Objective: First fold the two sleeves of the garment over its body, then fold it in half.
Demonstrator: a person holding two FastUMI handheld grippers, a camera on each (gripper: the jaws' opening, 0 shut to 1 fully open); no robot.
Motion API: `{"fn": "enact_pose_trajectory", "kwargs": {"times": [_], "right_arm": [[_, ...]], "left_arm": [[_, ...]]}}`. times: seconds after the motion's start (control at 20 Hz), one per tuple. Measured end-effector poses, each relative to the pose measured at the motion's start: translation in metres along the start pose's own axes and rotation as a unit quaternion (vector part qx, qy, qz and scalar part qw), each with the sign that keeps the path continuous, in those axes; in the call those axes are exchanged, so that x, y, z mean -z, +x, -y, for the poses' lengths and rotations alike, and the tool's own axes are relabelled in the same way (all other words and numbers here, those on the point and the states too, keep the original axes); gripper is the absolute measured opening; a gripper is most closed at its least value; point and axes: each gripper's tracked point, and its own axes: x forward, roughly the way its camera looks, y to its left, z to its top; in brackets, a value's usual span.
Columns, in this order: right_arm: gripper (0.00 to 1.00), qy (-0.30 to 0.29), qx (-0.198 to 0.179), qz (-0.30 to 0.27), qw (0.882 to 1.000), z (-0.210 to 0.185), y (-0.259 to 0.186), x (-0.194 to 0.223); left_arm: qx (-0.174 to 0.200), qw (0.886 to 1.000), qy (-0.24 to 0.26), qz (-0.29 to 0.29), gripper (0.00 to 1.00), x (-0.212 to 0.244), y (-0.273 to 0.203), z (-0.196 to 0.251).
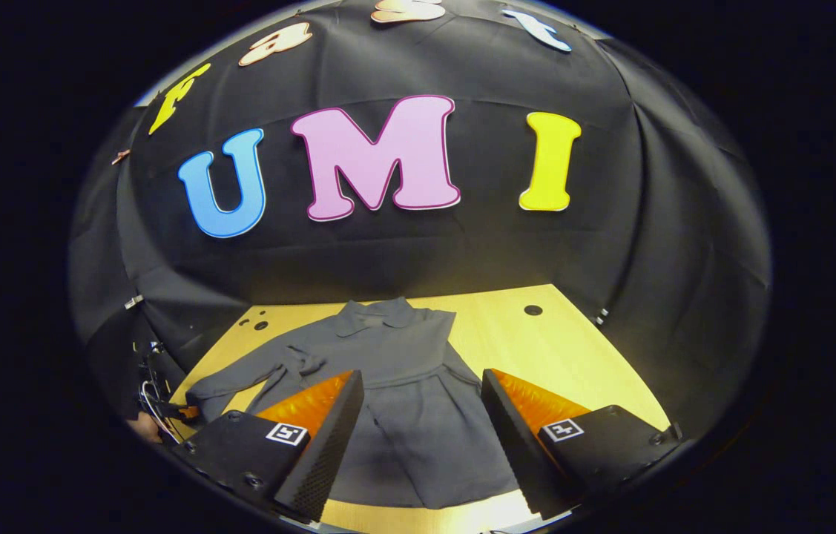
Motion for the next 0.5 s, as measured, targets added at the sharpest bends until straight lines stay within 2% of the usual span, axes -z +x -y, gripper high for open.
{"fn": "enact_pose_trajectory", "kwargs": {"times": [0.1,0.25,0.3,0.35,0.5], "right_arm": [[0.98,0.002,0.014,-0.002,1.0,0.013,-0.004,0.007],[0.98,0.015,0.032,-0.005,0.999,0.031,-0.001,0.013],[0.98,0.021,0.034,-0.007,0.999,0.035,0.001,0.014],[0.98,0.025,0.034,-0.01,0.999,0.034,0.014,0.033],[0.98,0.025,0.034,-0.013,0.999,0.045,0.027,0.031]], "left_arm": [[0.009,1.0,0.015,-0.003,0.07,-0.001,-0.002,0.007],[0.016,1.0,-0.015,0.006,0.06,-0.014,-0.015,0.011],[0.016,0.999,-0.025,0.012,0.06,-0.023,-0.02,0.013],[0.017,0.999,-0.033,0.022,0.06,-0.033,-0.027,0.015],[0.025,0.998,-0.04,0.053,0.06,-0.071,-0.042,0.029]]}}
